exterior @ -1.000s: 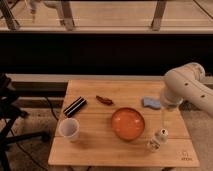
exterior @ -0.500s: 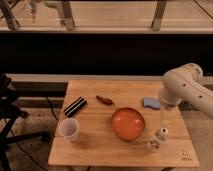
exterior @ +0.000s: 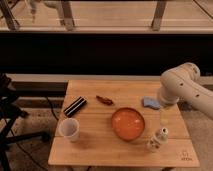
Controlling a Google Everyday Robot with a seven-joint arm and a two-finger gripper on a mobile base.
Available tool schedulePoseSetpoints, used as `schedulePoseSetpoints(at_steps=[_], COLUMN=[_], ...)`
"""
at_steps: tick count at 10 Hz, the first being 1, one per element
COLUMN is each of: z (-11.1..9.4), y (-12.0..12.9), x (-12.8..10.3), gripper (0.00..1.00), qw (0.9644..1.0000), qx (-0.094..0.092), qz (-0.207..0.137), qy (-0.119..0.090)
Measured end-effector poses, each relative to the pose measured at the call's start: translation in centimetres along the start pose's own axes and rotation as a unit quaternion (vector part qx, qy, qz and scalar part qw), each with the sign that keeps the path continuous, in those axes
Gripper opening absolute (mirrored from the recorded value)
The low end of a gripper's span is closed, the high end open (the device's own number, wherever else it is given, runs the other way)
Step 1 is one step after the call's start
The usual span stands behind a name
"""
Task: Place the white sponge in the ceramic bowl
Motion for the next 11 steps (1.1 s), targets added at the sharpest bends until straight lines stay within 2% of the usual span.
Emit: schedulePoseSetpoints(at_steps=[11], z=[1.5], y=[-3.1], x=[-0.1], gripper=[1.0], qw=[0.9998], qx=[0.015], qz=[-0.01], qy=[0.0])
